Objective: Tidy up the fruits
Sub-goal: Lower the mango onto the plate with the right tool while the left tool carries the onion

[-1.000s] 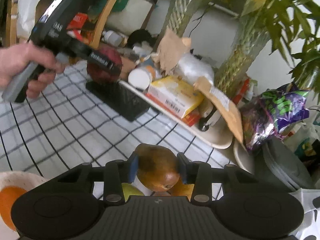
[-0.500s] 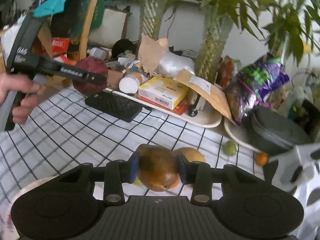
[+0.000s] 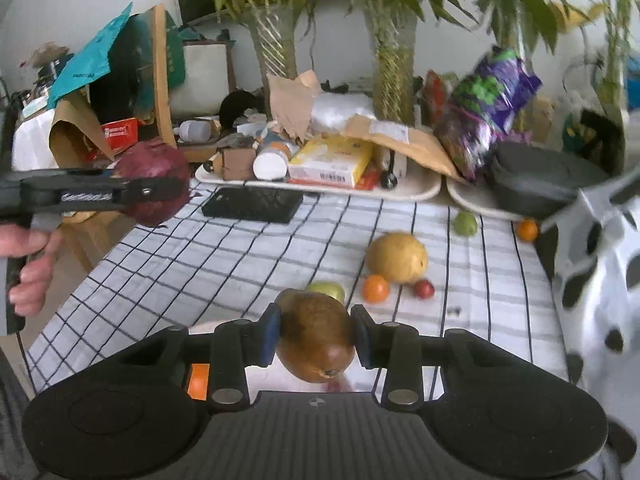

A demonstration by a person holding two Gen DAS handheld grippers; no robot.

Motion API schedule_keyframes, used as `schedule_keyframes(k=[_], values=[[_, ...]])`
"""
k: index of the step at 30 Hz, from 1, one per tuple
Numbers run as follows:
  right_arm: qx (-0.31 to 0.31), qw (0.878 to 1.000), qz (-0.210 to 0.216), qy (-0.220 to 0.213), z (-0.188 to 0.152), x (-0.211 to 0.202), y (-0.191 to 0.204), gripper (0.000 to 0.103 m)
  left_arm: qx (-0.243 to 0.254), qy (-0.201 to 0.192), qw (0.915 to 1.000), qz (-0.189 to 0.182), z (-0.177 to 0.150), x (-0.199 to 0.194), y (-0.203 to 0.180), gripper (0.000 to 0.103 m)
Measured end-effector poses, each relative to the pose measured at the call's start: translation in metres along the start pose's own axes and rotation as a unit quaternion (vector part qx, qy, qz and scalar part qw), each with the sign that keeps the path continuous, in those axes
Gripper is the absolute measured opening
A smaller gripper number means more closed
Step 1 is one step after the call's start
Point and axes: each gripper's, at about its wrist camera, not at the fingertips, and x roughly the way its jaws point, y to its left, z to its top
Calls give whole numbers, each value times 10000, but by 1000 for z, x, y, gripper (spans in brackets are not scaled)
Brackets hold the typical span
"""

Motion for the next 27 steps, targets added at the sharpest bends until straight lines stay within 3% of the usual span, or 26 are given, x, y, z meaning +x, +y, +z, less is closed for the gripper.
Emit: schedule_keyframes(k=[7, 18, 21, 23, 25, 27], values=[[431, 9983, 32, 392, -26, -16, -1, 38, -42, 49, 10000, -24, -18, -34, -14, 66], [1113, 9863, 538, 1093, -54, -15, 0, 37, 98, 167, 9996, -186, -44, -64, -38, 66], [1259, 9851, 483, 1066, -56, -14, -4, 51, 163, 229, 9993, -250, -51, -68, -45, 66], [1323, 9862, 324, 938, -55, -19, -5, 77, 197, 266, 9990, -289, -56, -72, -50, 66], [1260, 9890, 159, 753, -55, -26, -4, 92, 263, 324, 9986, -339, -61, -75, -55, 66], [1163, 9914, 53, 595, -54, -34, -2, 95, 315, 400, 9979, -404, -65, -76, -60, 66]])
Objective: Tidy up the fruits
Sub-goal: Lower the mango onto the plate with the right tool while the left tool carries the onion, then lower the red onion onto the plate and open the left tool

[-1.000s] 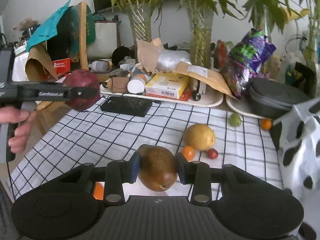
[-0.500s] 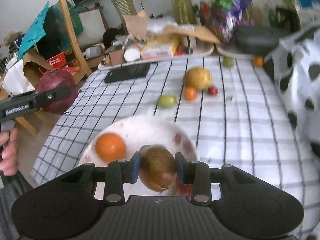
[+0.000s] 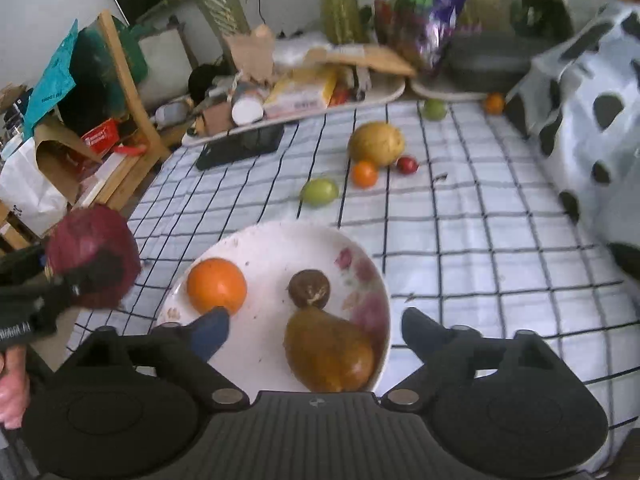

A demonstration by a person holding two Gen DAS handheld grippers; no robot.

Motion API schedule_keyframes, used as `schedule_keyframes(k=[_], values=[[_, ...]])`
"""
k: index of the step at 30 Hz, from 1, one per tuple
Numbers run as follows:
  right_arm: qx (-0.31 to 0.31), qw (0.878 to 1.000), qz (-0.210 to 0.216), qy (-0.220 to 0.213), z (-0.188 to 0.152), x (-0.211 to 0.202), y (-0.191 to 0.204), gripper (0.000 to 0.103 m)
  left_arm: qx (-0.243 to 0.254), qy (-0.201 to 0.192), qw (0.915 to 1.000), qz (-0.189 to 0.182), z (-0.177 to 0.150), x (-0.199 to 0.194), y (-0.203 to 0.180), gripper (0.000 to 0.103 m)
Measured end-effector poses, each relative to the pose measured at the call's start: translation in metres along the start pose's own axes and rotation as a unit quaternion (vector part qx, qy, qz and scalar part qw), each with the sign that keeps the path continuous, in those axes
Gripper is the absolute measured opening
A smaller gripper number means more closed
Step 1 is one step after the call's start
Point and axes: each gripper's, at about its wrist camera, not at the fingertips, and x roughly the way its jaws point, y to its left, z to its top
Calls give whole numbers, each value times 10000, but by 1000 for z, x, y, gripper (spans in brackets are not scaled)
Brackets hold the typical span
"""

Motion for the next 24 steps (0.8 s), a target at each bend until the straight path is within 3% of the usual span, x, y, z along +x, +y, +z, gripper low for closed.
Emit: schedule_keyframes(k=[13, 24], values=[[-359, 9974, -573, -232, -10, -13, 9, 103, 448, 763, 9946, -548, -23, 16, -34, 66], [-585, 9951, -788, -114, -11, -7, 13, 103, 740, 1422, 9861, -442, -33, 45, -45, 77]])
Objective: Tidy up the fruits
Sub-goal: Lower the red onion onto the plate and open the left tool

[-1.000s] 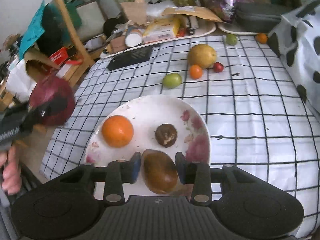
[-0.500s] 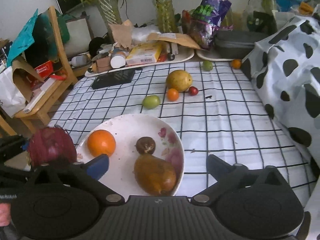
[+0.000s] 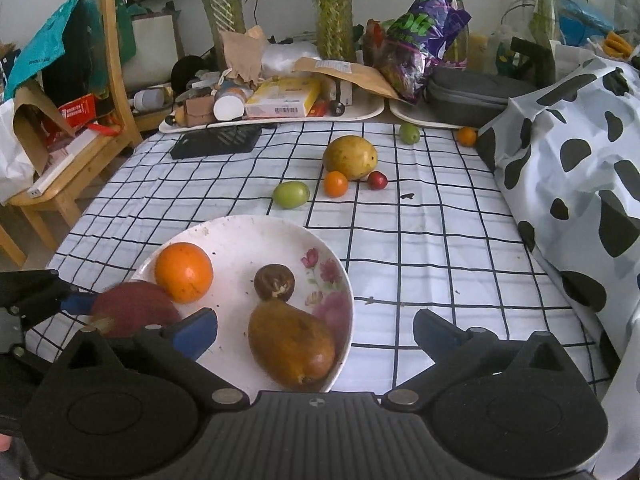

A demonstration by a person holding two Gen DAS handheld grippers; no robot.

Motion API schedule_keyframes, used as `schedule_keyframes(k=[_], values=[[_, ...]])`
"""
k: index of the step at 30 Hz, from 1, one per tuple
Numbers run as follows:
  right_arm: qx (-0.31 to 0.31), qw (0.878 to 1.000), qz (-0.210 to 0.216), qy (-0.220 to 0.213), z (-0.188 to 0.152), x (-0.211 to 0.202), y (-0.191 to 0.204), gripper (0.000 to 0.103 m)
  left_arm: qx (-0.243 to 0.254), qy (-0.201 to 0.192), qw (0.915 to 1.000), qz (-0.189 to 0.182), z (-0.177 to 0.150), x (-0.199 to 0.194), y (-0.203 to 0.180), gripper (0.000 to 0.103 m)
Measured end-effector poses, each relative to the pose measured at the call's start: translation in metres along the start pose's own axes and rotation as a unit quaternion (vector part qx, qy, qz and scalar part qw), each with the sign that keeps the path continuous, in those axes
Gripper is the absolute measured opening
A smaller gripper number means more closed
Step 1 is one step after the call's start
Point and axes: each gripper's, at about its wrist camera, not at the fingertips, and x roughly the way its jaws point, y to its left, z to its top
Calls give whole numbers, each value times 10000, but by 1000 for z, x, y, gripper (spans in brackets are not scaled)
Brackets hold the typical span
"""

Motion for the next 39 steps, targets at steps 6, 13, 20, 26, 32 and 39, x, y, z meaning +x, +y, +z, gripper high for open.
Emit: schedule_keyframes(k=[6, 13, 20, 26, 32, 39], values=[[99, 9999, -92, -33, 0, -1, -4, 103, 98, -83, 9998, -158, -1, -6, -4, 79], [178, 9996, -169, -103, 1, -3, -6, 103, -256, -491, 9975, -432, 4, -22, 4, 80], [171, 9994, -249, -162, 3, -4, -6, 103, -273, -807, 9953, -450, 7, -30, 3, 79], [211, 9987, -415, -186, 2, -3, -9, 103, -422, -973, 9940, -253, 9, -35, 7, 79], [180, 9984, -509, -188, 3, -1, -7, 103, -646, -1049, 9923, -83, 11, -37, 16, 79], [47, 9977, -640, -230, 5, 0, -4, 103, -581, -1086, 9924, -48, 20, -33, 21, 79]])
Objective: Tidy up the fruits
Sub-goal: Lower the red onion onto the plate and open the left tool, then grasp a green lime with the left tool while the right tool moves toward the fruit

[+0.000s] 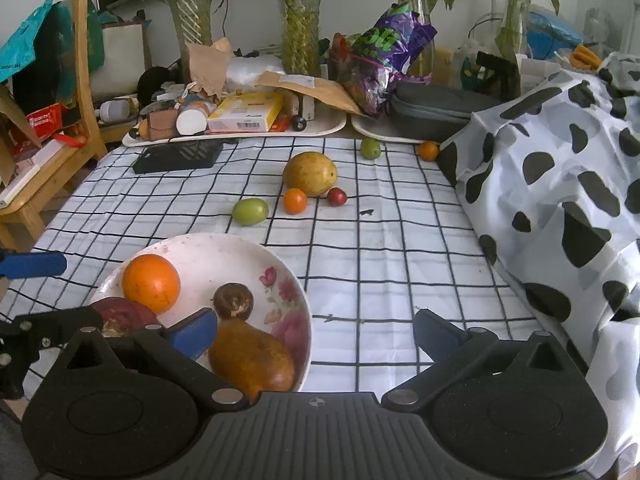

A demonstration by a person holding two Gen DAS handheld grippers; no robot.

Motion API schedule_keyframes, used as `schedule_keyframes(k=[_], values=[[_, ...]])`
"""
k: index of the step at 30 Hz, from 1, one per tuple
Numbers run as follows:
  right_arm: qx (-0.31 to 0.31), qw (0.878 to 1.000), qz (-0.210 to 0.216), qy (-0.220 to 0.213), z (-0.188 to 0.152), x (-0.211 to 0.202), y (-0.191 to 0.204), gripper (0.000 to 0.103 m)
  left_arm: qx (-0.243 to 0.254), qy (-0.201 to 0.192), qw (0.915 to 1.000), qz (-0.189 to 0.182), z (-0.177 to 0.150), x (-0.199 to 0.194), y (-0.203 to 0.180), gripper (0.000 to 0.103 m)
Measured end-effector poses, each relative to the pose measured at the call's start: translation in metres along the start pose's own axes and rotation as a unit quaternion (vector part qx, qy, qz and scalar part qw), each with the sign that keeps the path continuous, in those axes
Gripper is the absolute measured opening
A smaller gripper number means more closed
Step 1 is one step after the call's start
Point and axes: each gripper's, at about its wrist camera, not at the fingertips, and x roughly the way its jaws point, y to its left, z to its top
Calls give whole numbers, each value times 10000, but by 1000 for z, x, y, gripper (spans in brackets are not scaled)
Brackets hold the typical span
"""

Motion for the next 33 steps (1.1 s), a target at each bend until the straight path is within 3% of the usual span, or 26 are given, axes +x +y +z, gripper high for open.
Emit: schedule_keyframes(k=[19, 31, 33], values=[[-217, 9970, -720, -207, 22, 24, -21, 103, 618, 268, 9977, -80, 35, 50, 16, 79], [-386, 9966, -724, 72, 49, 67, -30, 103, 947, 562, 9935, -279, 61, 101, 32, 78], [-434, 9965, -715, 98, 54, 74, -30, 103, 1030, 610, 9922, -345, 65, 109, 33, 71]])
